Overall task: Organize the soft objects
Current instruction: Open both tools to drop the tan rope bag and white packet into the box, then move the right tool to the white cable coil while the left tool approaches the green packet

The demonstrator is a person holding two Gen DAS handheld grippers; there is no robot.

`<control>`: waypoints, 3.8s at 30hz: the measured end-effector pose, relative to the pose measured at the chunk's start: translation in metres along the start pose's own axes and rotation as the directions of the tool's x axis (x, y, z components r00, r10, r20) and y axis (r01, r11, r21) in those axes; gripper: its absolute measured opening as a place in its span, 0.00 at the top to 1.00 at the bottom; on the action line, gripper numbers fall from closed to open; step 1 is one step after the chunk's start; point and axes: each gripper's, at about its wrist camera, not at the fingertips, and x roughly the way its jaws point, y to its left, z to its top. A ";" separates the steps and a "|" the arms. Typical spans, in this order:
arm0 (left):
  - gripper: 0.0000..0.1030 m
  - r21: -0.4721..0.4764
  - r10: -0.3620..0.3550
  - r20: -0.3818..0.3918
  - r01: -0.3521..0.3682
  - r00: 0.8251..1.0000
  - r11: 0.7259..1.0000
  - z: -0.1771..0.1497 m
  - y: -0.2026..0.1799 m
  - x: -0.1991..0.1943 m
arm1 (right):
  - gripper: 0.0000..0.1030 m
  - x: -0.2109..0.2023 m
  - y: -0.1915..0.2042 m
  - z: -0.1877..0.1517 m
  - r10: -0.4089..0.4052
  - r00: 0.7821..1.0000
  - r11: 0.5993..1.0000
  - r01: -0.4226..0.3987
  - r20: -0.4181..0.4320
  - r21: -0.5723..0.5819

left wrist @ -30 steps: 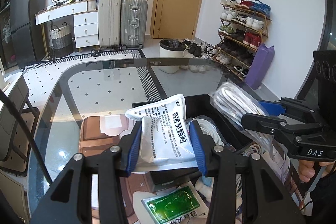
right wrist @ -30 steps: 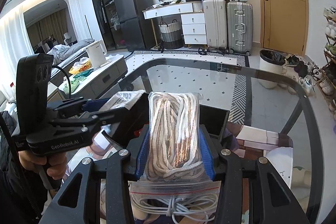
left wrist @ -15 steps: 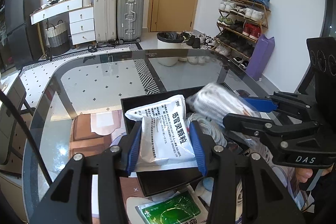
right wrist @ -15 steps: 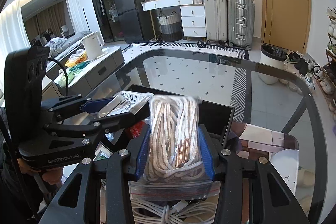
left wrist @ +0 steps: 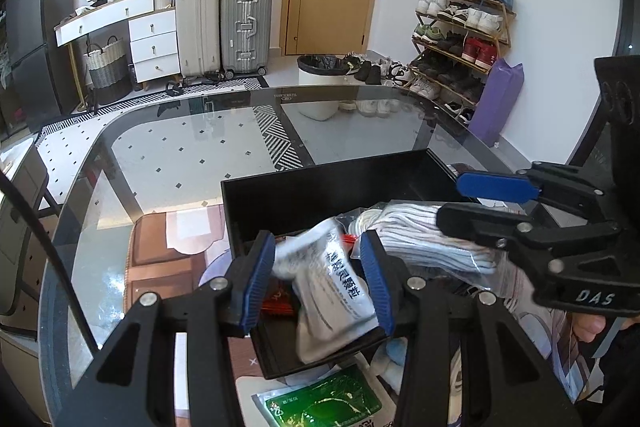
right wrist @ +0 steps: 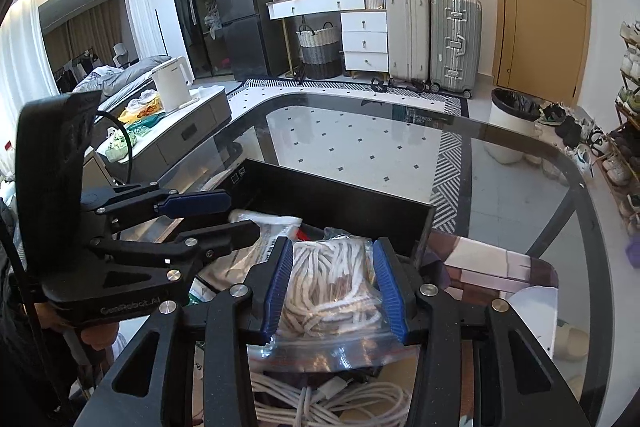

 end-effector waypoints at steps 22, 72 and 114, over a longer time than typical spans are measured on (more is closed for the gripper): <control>0.02 0.024 0.058 0.052 -0.059 0.997 0.998 -0.050 0.004 -0.056 | 0.01 -0.068 -0.005 -0.078 -0.020 0.998 0.996 0.016 0.056 0.082; 0.00 0.008 0.055 -0.084 -0.054 0.995 0.998 -0.089 0.020 -0.036 | 0.01 -0.018 -0.022 -0.102 -0.064 0.987 0.982 0.090 -0.149 0.169; 0.00 0.003 0.038 -0.101 -0.038 0.994 0.999 -0.092 0.017 -0.034 | 0.33 -0.015 -0.033 -0.102 0.129 0.989 0.964 -0.107 -0.078 0.244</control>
